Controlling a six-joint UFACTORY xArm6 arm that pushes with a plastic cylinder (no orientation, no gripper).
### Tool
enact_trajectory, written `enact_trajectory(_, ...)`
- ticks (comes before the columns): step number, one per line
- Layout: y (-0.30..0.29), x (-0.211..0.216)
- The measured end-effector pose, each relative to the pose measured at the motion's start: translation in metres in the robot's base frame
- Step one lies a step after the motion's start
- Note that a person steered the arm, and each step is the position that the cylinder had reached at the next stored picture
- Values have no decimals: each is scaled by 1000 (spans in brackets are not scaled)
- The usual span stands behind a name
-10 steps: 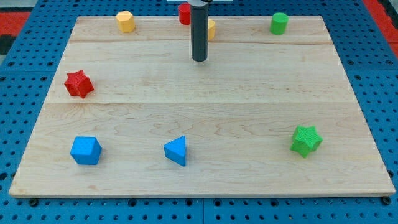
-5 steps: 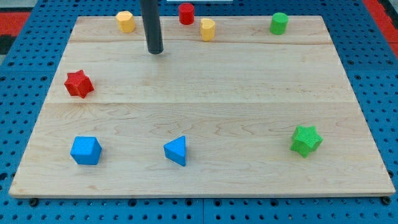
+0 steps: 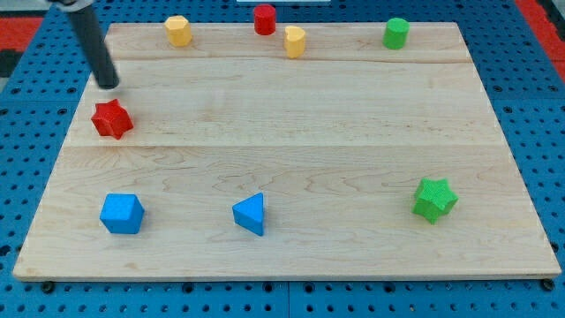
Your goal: Take the red star towards the center right
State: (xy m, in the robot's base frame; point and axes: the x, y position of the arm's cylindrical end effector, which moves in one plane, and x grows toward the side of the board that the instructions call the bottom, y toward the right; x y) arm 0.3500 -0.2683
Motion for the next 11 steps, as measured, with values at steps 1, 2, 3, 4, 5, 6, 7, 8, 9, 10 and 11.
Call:
enact_trajectory(1, -34, 45)
enact_trajectory(2, -5, 55)
enact_trajectory(3, 88, 50)
enact_trajectory(4, 168, 50)
enact_trajectory(5, 233, 55)
enact_trajectory(6, 271, 64)
enact_trajectory(7, 271, 94)
enact_trajectory(8, 289, 104)
enact_trajectory(9, 330, 93)
enact_trajectory(10, 340, 82)
enact_trajectory(11, 308, 87)
